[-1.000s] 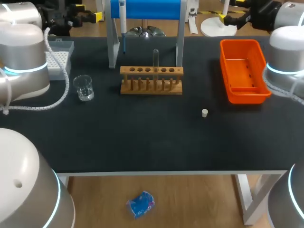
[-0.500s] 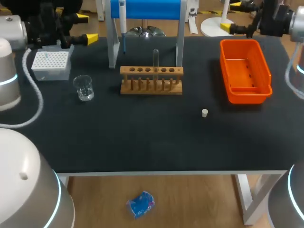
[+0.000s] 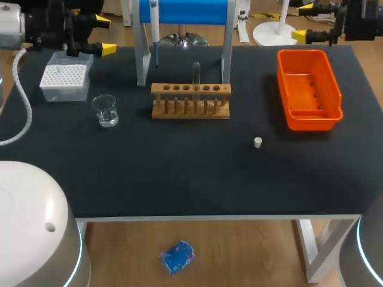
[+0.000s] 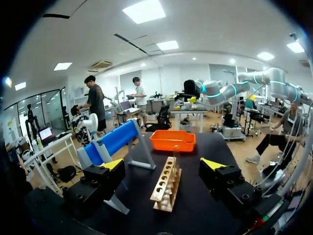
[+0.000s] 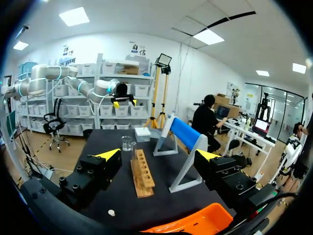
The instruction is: Invert the test tube, pick up the pipette, mount the tip to pipette, aspirate from beaker and dispense into the tube, eject the tip, return the pipette, and cap with the stopper.
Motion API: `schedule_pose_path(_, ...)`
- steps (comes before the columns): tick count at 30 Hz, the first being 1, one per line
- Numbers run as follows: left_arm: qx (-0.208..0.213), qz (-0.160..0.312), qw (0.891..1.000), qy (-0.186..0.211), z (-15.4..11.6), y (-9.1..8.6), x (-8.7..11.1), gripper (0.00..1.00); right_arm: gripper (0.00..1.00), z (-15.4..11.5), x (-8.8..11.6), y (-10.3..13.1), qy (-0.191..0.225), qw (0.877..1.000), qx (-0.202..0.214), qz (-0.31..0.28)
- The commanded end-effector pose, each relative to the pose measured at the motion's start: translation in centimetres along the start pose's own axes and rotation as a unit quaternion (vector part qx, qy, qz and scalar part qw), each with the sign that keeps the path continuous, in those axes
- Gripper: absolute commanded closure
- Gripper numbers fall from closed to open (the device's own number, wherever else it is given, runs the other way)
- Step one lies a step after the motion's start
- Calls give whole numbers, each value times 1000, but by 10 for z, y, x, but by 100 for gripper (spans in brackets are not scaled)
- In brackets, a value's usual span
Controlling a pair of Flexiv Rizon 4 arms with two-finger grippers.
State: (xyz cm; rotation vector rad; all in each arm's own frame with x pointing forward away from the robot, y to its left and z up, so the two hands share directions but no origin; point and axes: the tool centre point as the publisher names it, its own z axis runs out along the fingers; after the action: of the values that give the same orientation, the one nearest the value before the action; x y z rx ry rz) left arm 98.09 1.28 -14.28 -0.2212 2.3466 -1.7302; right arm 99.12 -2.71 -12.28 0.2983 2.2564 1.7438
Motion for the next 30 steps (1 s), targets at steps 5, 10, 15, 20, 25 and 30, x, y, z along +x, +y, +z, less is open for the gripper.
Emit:
schedule_pose_path(5,-14,-17,999,27,13,17,16,0,0,20,38,-32,65,998,4,11)
schedule_pose_path(10,-16,-29,999,30,27,32,29,0,0,34,65,-55,82,996,-9,30)
schedule_pose_path(15,-21,-33,999,26,39,43,39,0,0,53,87,-73,107,994,-14,34)
schedule_pose_path(20,-27,-36,998,32,50,50,49,0,0,80,112,-87,134,991,-11,26)
schedule_pose_path(25,-27,-36,998,32,50,50,49,0,0,86,116,-88,142,989,-20,30)
schedule_pose_path(30,-27,-36,998,32,50,50,49,0,0,86,116,-88,142,989,-20,30)
